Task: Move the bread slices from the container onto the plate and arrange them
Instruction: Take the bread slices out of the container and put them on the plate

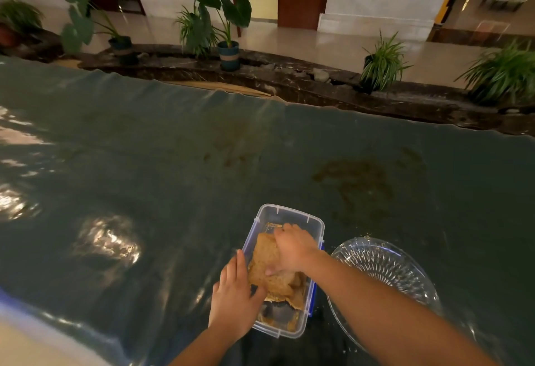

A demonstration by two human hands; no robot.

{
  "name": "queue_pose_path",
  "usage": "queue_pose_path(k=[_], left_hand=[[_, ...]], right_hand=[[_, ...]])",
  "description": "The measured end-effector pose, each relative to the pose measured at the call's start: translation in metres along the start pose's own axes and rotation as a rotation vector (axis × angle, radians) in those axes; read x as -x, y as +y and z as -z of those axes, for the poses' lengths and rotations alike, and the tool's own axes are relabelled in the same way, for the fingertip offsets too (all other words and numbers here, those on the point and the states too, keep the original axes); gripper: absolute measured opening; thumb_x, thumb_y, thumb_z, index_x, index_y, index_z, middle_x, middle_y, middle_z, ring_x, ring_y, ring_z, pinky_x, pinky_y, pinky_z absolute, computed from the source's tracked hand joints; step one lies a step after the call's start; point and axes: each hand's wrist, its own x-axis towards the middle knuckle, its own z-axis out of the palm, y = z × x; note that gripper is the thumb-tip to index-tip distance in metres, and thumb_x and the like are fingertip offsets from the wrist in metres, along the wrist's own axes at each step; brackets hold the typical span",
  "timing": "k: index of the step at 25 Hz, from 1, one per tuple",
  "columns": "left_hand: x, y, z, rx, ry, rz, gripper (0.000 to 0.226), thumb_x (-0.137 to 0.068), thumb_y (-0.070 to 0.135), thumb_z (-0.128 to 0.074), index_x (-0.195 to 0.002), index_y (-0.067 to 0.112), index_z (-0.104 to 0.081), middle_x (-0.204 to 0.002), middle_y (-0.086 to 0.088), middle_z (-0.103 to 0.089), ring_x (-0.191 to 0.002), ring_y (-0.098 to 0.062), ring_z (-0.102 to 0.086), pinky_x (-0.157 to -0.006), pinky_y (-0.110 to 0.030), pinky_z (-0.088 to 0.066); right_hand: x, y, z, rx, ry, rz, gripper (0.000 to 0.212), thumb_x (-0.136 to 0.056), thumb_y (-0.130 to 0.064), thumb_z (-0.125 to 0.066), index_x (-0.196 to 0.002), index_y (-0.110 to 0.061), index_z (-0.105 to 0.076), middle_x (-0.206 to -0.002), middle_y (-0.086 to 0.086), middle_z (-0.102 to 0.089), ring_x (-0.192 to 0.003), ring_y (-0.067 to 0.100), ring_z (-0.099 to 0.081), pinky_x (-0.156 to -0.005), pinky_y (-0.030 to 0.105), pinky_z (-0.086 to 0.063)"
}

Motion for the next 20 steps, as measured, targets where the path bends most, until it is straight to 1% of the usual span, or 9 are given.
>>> queue_pose_path(k=[2, 5, 7, 9, 12, 14, 16, 18, 20], left_hand=[[-0.001, -0.001, -0.001, -0.01, -0.003, -0.003, 0.088, -0.079, 0.061, -0.027, -0.151, 0.022, 0.005, -0.158, -0.001, -0.019, -0.142, -0.02, -0.02, -0.113, -0.045, -0.028], [0.0, -0.001, -0.001, -0.034, 0.004, -0.017, 0.088, -0.082, 0.063, -0.03, -0.151, 0.021, 0.006, -0.159, -0.001, -0.018, -0.143, -0.021, -0.02, -0.114, -0.045, -0.027], [0.002, -0.001, -0.002, -0.073, 0.019, -0.035, 0.09, -0.082, 0.067, -0.023, -0.151, 0.017, 0.006, -0.161, -0.004, -0.015, -0.145, -0.022, -0.017, -0.116, -0.043, -0.022], [0.004, 0.001, -0.004, -0.147, 0.042, -0.048, 0.094, -0.081, 0.074, -0.011, -0.151, 0.013, 0.007, -0.162, -0.007, -0.01, -0.147, -0.023, -0.012, -0.119, -0.042, -0.016], [0.006, 0.004, -0.006, -0.226, 0.071, -0.046, 0.099, -0.079, 0.077, -0.002, -0.151, 0.01, 0.008, -0.162, -0.009, -0.008, -0.148, -0.024, -0.008, -0.121, -0.043, -0.014], [0.006, 0.006, -0.007, -0.252, 0.08, -0.047, 0.1, -0.079, 0.077, -0.001, -0.151, 0.009, 0.007, -0.162, -0.009, -0.009, -0.148, -0.025, -0.009, -0.121, -0.044, -0.015], [0.005, 0.005, -0.007, -0.265, 0.08, -0.047, 0.099, -0.079, 0.077, -0.002, -0.151, 0.009, 0.004, -0.162, -0.01, -0.011, -0.148, -0.025, -0.011, -0.12, -0.044, -0.016], [0.005, 0.005, -0.008, -0.272, 0.083, -0.046, 0.099, -0.079, 0.076, -0.002, -0.151, 0.008, 0.002, -0.161, -0.011, -0.014, -0.148, -0.026, -0.013, -0.12, -0.045, -0.018], [0.004, 0.006, -0.008, -0.276, 0.083, -0.045, 0.102, -0.077, 0.078, 0.002, -0.151, 0.009, 0.003, -0.161, -0.011, -0.014, -0.147, -0.027, -0.014, -0.12, -0.045, -0.018]], right_hand=[[0.004, -0.004, 0.0, -0.053, 0.022, -0.042, 0.087, -0.054, -0.072, -0.074, -0.121, -0.025, -0.049, -0.112, 0.003, -0.064, -0.101, 0.027, -0.063, -0.08, 0.041, -0.055], [0.012, -0.004, 0.008, -0.25, -0.04, -0.111, 0.066, -0.056, -0.059, -0.081, -0.109, -0.027, -0.056, -0.099, -0.003, -0.066, -0.092, 0.021, -0.064, -0.069, 0.032, -0.051], [0.021, 0.003, 0.023, -0.417, -0.08, -0.144, 0.063, -0.054, -0.052, -0.083, -0.106, -0.024, -0.06, -0.101, -0.002, -0.067, -0.089, 0.02, -0.064, -0.068, 0.032, -0.051], [0.035, 0.018, 0.04, -0.598, -0.069, -0.19, 0.054, -0.055, -0.043, -0.086, -0.097, -0.019, -0.062, -0.095, 0.0, -0.067, -0.083, 0.018, -0.065, -0.066, 0.03, -0.052], [0.068, 0.052, 0.059, -0.919, 0.055, -0.271, 0.039, -0.055, -0.028, -0.09, -0.079, -0.017, -0.062, -0.08, -0.001, -0.067, -0.071, 0.014, -0.065, -0.055, 0.028, -0.048], [0.095, 0.082, 0.065, -1.078, 0.171, -0.343, 0.041, -0.055, -0.023, -0.092, -0.084, -0.014, -0.065, -0.084, 0.004, -0.071, -0.076, 0.02, -0.069, -0.058, 0.034, -0.054], [0.119, 0.114, 0.064, -1.165, 0.249, -0.422, 0.045, -0.057, -0.021, -0.091, -0.092, -0.013, -0.065, -0.091, 0.008, -0.073, -0.081, 0.024, -0.071, -0.066, 0.043, -0.06], [0.137, 0.142, 0.053, -1.21, 0.269, -0.503, 0.047, -0.059, -0.021, -0.091, -0.097, -0.012, -0.064, -0.095, 0.01, -0.071, -0.084, 0.028, -0.071, -0.072, 0.052, -0.061], [0.146, 0.161, 0.037, -1.252, 0.252, -0.572, 0.05, -0.06, -0.02, -0.091, -0.1, -0.01, -0.062, -0.098, 0.011, -0.07, -0.086, 0.032, -0.071, -0.072, 0.058, -0.059]])
